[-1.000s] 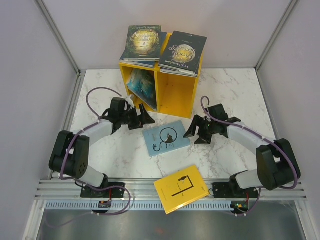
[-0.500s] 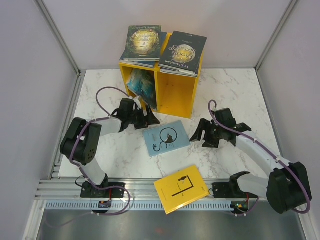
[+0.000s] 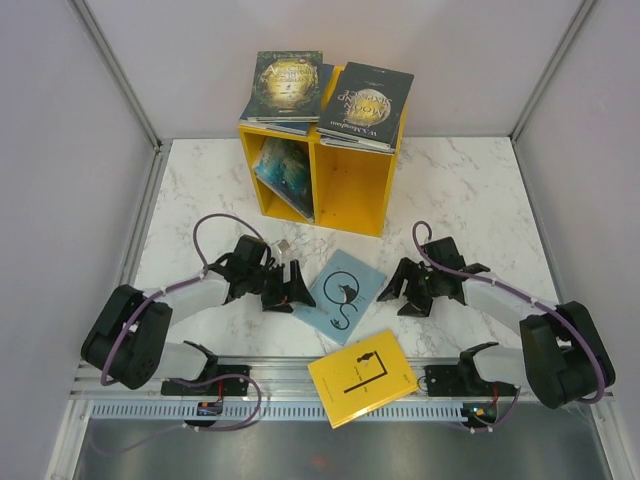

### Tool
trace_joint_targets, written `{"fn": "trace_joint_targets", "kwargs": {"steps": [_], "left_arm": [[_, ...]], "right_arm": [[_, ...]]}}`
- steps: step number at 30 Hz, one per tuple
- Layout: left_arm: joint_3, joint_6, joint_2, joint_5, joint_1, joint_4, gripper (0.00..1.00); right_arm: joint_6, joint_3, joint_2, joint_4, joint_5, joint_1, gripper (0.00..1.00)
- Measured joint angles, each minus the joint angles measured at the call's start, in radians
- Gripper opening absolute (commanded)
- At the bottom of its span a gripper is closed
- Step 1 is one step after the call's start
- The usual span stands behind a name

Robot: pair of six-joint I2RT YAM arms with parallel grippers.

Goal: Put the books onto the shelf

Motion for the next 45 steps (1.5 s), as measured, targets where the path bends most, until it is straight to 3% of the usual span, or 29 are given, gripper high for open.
{"fn": "trace_joint_targets", "kwargs": {"steps": [10, 20, 27, 37, 39, 42, 43, 45], "left_arm": [[0.050, -0.005, 0.014, -0.018, -0.003, -0.143, 0.96], [0.286, 0.101, 0.203, -0.180, 0.025, -0.183, 0.94], [0.261, 0.123, 0.357, 0.192, 0.011, 0.097, 0.84], [0.189, 0.022, 0.439, 0.405, -0.203, 0.320, 0.78], [0.164, -0.023, 0.440, 0.416, -0.206, 0.363, 0.74], [0.152, -0.069, 0.447, 0.412, -0.204, 0.402, 0.52], [0.152, -0.084, 0.449, 0.410, -0.204, 0.412, 0.33], [0.152, -0.112, 0.450, 0.406, -0.204, 0.432, 0.14]], "right_arm": [[0.164, -0.105, 0.080, 0.400, -0.156, -0.002, 0.75], [0.167, -0.110, 0.029, 0.362, -0.102, -0.001, 0.74], [0.182, -0.150, -0.038, 0.341, -0.065, -0.002, 0.72], [0.288, -0.252, -0.032, 0.557, -0.099, -0.003, 0.66], [0.303, -0.265, -0.026, 0.591, -0.103, -0.001, 0.65], [0.311, -0.279, -0.034, 0.611, -0.100, -0.001, 0.64], [0.313, -0.283, -0.040, 0.612, -0.096, 0.000, 0.64], [0.314, -0.291, -0.055, 0.610, -0.090, 0.001, 0.63]]}}
